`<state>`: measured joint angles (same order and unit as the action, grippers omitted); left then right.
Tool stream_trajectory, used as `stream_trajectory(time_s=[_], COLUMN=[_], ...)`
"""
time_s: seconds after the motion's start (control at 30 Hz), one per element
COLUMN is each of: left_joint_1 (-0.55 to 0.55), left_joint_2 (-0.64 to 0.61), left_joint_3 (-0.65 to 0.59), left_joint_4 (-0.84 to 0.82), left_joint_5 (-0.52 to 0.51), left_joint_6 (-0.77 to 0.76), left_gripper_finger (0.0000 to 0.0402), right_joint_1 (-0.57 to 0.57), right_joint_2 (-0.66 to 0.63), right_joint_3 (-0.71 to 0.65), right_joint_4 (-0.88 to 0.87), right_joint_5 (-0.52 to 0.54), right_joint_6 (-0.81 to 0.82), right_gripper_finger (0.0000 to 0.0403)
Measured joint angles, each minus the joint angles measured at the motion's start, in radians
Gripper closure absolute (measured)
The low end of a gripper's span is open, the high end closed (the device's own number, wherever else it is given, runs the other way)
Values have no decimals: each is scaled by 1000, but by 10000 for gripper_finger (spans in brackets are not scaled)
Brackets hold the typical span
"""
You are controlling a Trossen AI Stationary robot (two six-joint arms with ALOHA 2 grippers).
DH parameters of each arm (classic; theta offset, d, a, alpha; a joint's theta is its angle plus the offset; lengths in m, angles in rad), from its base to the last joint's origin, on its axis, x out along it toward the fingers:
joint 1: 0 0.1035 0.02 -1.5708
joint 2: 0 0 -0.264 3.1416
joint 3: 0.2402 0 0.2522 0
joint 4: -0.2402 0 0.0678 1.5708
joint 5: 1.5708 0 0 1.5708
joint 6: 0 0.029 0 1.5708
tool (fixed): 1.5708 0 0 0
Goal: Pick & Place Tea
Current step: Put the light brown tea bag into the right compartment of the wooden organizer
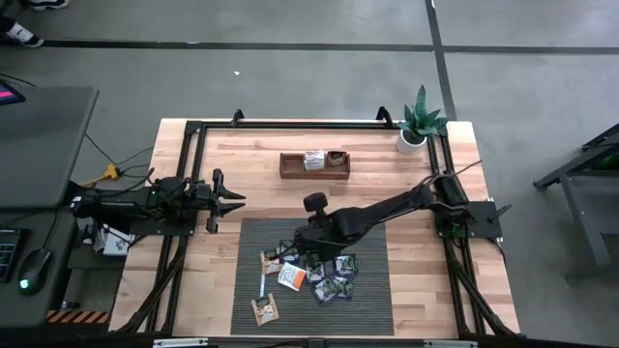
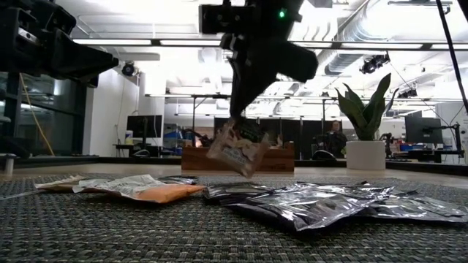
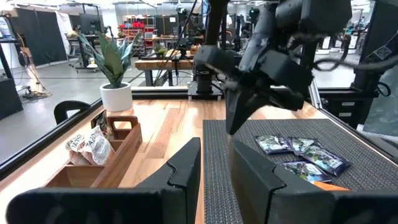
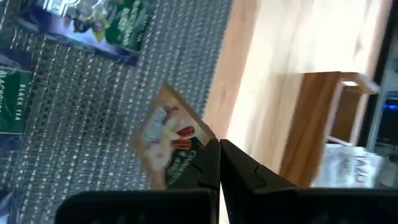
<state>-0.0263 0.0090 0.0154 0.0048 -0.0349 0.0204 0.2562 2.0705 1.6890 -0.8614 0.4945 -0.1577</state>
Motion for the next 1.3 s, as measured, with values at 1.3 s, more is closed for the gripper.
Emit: stream_trajectory(time_s=[1.3], left_joint_1=[0], left_joint_2=[0], left_joint_3=[0], left_joint_4=[0], left_joint_5=[0], left_joint_6=[0], left_gripper_finger=[319], right_joint_1=[-292], right_joint_2=[-45], right_joint_3=[-3], right_joint_4=[-171], right_joint_5=[376], right_joint_6=[-488], right_gripper_finger=[403])
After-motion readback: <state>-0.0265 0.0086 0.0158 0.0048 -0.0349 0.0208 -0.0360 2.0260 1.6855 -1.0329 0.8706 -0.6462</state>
